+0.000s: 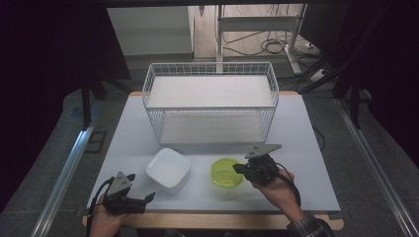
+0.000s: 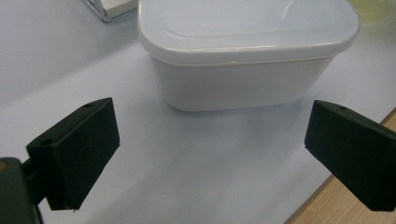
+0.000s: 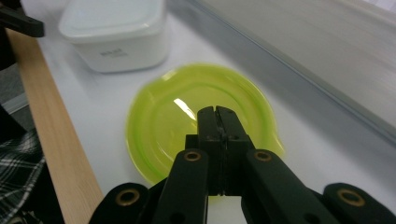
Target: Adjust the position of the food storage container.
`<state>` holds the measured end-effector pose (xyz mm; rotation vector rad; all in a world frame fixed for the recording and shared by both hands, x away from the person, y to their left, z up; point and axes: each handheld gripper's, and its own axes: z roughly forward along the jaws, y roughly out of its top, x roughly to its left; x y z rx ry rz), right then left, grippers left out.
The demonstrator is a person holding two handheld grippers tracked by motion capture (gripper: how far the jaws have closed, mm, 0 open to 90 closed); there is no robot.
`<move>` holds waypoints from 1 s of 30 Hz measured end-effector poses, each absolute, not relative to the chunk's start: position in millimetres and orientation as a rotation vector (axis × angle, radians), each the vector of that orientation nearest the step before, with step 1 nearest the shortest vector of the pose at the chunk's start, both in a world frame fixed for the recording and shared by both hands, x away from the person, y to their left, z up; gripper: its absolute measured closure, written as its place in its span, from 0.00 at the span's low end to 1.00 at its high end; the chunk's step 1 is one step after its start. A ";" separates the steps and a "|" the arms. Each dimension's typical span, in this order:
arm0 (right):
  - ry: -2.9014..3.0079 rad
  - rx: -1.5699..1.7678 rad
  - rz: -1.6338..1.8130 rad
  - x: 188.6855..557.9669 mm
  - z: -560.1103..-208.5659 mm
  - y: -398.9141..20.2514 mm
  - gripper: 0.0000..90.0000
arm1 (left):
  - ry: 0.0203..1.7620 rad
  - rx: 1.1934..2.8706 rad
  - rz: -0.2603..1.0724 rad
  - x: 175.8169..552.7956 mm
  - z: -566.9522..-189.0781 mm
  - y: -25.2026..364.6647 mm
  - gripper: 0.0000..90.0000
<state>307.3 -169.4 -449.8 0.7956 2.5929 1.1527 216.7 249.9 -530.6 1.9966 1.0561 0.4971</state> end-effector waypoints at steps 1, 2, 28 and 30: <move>2.615 0.758 1.157 309.3 -449.3 -158.1 1.00 | 1.054 1.995 0.496 216.8 -530.8 250.1 0.03; 2.629 0.738 1.160 310.6 -449.5 -151.5 1.00 | 1.053 1.996 0.494 216.8 -530.8 250.1 0.03; 2.767 0.631 1.072 323.0 -478.1 -85.0 1.00 | 1.018 2.018 0.487 216.7 -531.5 248.1 0.03; 2.765 0.646 1.070 322.9 -477.6 -91.8 1.00 | 1.014 2.023 0.488 216.7 -531.5 247.7 0.03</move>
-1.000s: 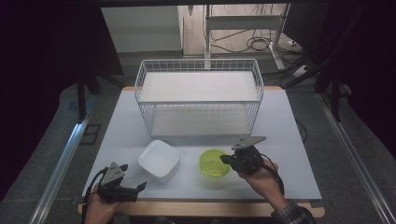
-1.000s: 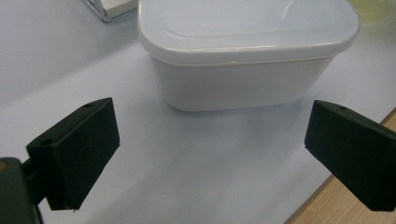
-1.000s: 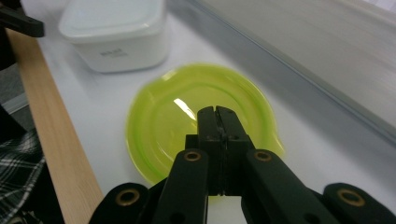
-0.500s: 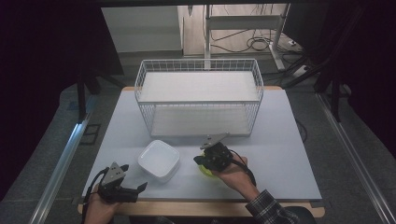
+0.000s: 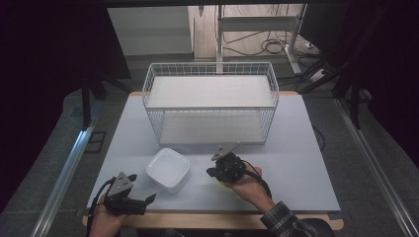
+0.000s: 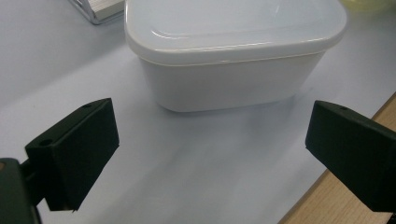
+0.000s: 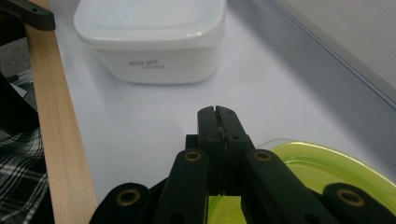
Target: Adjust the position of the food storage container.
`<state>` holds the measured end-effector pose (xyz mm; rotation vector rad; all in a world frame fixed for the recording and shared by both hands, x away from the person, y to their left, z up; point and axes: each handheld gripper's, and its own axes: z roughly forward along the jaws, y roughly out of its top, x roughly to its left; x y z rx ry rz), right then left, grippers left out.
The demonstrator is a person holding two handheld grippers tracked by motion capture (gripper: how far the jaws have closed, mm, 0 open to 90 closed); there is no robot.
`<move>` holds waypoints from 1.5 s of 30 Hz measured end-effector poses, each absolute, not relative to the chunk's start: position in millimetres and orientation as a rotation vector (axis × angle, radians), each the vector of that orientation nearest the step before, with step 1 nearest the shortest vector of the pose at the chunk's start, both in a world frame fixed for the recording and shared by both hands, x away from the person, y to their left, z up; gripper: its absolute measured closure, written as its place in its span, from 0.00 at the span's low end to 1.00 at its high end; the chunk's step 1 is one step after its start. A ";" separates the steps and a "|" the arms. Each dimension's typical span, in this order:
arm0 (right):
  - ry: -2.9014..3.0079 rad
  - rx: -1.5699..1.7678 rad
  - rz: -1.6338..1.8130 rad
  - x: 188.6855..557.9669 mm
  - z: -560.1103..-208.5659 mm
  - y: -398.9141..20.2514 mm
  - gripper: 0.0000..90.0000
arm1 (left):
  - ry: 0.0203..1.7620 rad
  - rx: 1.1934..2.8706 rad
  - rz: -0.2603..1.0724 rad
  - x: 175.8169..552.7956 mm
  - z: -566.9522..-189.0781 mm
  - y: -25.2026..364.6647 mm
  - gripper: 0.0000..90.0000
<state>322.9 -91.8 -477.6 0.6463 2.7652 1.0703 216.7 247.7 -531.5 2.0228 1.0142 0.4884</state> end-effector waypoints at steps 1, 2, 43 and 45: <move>2.763 0.652 1.066 322.7 -477.2 -95.7 1.00 | 1.014 2.024 0.489 216.7 -531.5 247.5 0.03; 2.756 0.670 1.054 322.0 -476.3 -104.6 1.00 | 1.013 2.024 0.489 216.7 -531.5 247.4 0.03; 2.480 1.076 1.056 314.3 -470.9 -246.9 1.00 | 1.132 2.069 0.518 218.0 -525.4 247.8 0.28; 2.494 1.069 1.061 311.5 -472.0 -241.3 1.00 | 1.154 2.059 0.543 219.8 -522.4 252.5 0.43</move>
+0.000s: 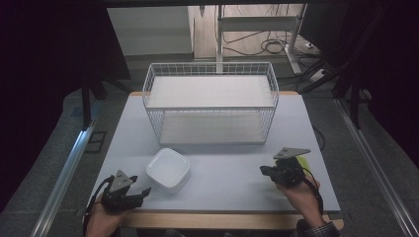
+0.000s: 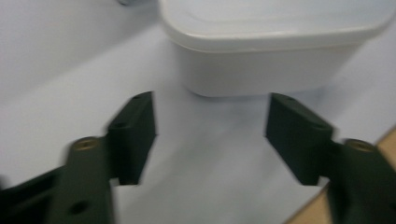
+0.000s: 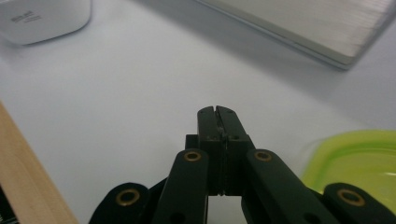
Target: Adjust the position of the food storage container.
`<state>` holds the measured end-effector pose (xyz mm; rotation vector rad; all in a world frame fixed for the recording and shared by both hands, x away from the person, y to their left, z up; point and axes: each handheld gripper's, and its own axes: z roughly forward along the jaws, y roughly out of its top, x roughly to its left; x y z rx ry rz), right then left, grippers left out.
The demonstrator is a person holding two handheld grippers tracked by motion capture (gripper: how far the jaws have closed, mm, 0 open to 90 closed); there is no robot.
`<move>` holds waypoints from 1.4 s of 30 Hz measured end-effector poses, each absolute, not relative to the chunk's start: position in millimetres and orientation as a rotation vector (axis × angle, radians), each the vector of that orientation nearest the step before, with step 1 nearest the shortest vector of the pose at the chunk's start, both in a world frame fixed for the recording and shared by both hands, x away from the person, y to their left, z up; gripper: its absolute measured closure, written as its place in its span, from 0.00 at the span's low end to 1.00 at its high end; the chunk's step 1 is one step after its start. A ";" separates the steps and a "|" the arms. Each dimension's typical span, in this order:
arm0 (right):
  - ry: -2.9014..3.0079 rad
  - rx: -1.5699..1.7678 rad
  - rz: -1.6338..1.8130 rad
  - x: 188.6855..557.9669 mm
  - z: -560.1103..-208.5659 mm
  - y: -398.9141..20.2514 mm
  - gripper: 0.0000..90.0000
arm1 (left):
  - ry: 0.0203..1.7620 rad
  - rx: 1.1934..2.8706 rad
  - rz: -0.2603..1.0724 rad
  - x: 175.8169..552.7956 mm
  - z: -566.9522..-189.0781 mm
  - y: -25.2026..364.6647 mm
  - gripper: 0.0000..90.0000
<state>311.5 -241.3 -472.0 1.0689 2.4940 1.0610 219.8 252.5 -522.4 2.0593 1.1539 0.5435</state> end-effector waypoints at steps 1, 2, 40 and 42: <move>2.498 1.066 1.059 310.8 -472.5 -239.5 1.00 | 1.161 2.049 0.539 223.0 -521.8 256.6 0.50; 2.508 1.065 1.054 310.0 -473.4 -236.8 1.00 | 1.168 2.044 0.541 225.6 -521.7 258.9 0.58; 2.670 0.948 1.167 288.8 -491.4 -167.7 0.98 | 1.017 2.145 0.269 265.3 -527.3 174.6 1.00; 2.672 0.951 1.174 289.8 -492.6 -164.9 0.99 | 1.019 2.142 0.265 266.0 -527.3 171.1 1.00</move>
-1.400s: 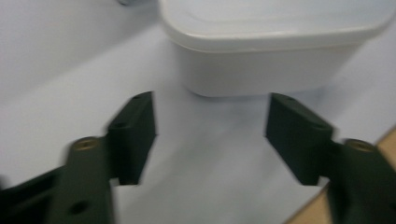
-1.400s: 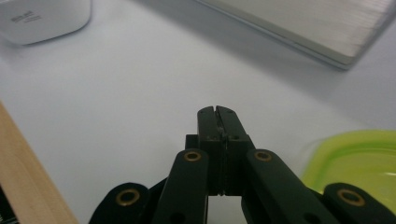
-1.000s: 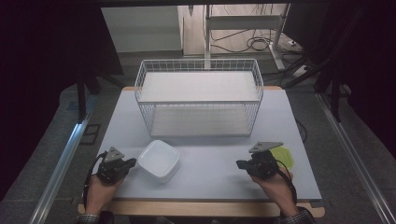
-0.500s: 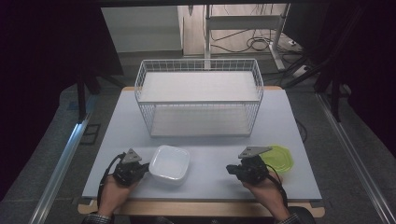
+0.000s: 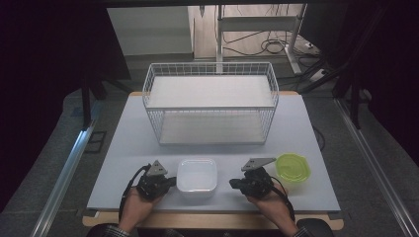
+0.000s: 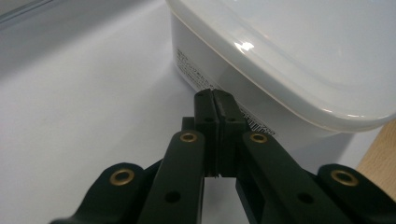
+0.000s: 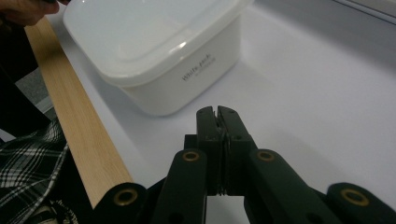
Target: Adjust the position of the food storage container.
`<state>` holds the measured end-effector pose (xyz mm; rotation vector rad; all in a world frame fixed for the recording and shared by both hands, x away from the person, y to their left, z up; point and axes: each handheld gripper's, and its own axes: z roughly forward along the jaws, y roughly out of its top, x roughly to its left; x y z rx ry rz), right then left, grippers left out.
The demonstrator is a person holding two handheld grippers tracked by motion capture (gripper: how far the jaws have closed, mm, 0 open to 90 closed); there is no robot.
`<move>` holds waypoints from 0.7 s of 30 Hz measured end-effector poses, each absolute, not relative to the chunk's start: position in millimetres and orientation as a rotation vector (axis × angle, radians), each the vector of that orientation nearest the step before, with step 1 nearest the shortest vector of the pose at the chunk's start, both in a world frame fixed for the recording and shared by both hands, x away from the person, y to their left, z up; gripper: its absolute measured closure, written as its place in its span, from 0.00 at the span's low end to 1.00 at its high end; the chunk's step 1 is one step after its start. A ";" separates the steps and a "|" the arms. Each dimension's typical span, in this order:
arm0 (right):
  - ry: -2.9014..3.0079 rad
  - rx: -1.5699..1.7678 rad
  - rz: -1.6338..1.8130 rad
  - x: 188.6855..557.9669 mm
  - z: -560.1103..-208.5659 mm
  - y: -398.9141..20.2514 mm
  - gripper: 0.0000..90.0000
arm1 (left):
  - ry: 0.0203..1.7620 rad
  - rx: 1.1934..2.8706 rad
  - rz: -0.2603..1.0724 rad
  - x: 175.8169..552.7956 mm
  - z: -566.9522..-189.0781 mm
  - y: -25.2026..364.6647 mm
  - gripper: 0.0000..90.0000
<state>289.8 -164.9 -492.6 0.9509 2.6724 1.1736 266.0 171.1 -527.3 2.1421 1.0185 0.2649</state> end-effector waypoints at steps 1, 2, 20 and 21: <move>2.673 0.957 1.176 290.6 -493.0 -163.7 0.99 | 1.018 2.138 0.258 266.7 -527.5 169.5 1.00; 2.672 0.956 1.179 291.7 -493.7 -162.9 0.99 | 1.014 2.136 0.248 267.7 -527.6 167.1 1.00; 2.612 1.053 1.132 307.0 -499.7 -171.8 0.99 | 0.954 2.156 0.258 283.5 -527.5 127.4 1.00; 2.613 1.046 1.129 307.2 -500.0 -172.1 0.99 | 0.950 2.153 0.254 283.3 -526.9 128.8 1.00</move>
